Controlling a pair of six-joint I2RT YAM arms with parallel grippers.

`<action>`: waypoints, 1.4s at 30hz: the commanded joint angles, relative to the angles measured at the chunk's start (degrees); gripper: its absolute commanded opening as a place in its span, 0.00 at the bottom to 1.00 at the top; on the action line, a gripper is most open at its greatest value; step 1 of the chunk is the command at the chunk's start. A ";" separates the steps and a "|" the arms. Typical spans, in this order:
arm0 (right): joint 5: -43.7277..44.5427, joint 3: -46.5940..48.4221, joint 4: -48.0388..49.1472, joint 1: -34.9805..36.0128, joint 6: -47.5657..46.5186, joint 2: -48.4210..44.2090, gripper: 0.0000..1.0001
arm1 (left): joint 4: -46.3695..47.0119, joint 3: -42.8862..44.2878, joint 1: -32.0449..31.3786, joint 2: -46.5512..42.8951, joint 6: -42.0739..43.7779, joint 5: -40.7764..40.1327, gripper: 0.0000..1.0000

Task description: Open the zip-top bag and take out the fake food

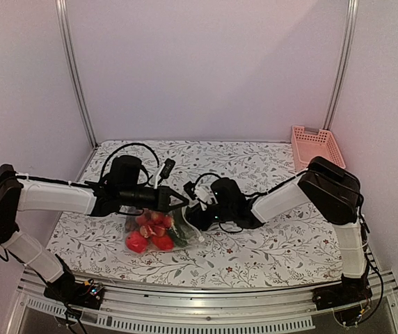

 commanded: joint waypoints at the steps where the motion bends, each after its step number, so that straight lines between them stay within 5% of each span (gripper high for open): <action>1: 0.24 -3.68 -0.69 0.45 -0.85 -5.54 0.46 | 1.50 -0.05 -0.03 1.51 0.47 0.51 0.00; 21: -2.54 -24.92 -3.34 -5.24 1.24 -30.28 0.45 | 4.92 0.34 1.48 3.74 -0.04 -1.18 0.00; 31: -6.62 -23.95 -8.03 -21.97 3.19 -37.19 0.46 | 6.39 1.00 2.73 4.82 -0.23 -1.01 0.00; 42: -3.10 -11.45 -14.71 -45.08 6.08 -34.87 0.49 | 9.17 1.18 3.78 6.08 -0.93 0.61 0.00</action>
